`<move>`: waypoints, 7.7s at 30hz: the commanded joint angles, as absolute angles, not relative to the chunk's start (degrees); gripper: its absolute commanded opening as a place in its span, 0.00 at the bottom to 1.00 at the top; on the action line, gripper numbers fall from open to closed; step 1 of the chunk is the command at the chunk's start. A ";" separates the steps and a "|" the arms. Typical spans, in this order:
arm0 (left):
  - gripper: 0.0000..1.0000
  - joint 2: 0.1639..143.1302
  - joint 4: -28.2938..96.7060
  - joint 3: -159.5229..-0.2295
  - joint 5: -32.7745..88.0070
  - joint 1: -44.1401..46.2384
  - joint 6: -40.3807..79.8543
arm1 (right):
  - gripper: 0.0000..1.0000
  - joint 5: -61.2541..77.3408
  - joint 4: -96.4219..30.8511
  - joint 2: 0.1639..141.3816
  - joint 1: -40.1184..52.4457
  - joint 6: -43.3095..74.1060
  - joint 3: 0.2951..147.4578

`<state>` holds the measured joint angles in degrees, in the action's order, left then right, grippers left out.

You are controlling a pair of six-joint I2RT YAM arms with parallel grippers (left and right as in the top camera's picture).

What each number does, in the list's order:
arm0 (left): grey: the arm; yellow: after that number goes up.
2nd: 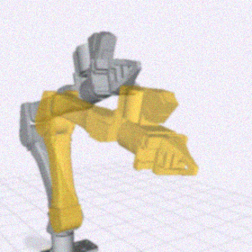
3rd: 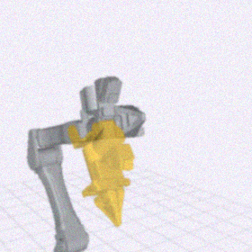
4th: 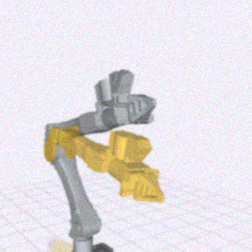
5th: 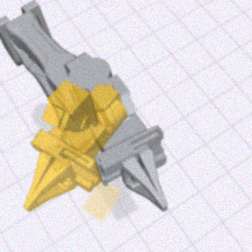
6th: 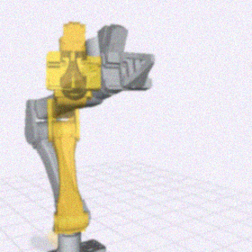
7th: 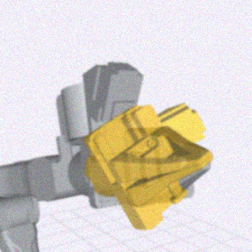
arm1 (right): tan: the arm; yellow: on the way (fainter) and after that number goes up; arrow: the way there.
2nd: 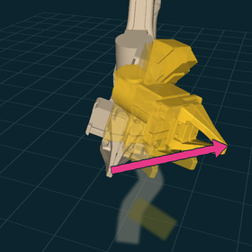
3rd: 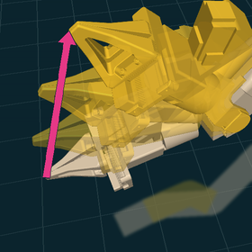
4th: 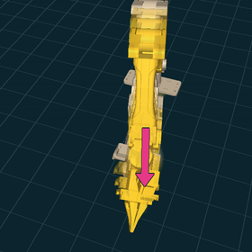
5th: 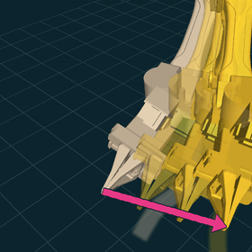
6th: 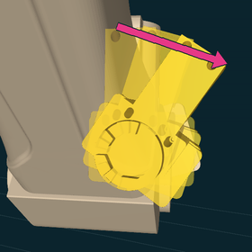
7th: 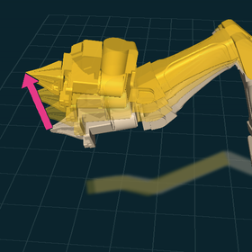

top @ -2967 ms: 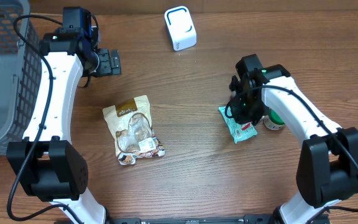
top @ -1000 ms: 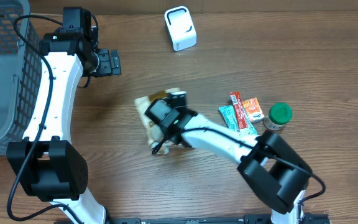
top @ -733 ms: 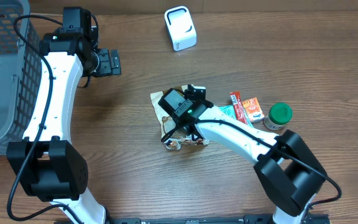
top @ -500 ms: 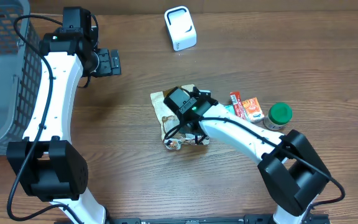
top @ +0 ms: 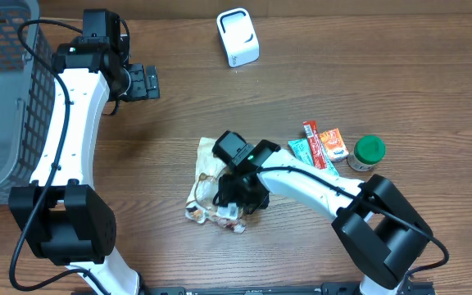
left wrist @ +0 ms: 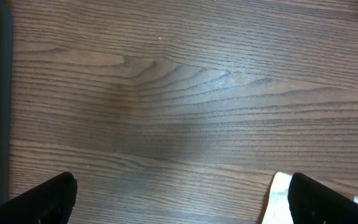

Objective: Scan the item barcode

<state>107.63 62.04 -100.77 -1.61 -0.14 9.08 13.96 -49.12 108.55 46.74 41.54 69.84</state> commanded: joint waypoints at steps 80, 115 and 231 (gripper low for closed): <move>1.00 107.48 61.87 -101.73 -1.93 -0.45 9.87 | 0.38 9.19 -53.04 102.08 40.10 30.22 82.19; 0.19 107.68 62.85 -73.65 15.84 14.39 23.44 | 0.22 18.09 -20.58 102.37 40.21 36.25 57.43; 0.73 109.40 38.48 -69.45 5.39 16.40 13.23 | 0.84 17.32 -45.63 118.69 28.53 18.28 81.34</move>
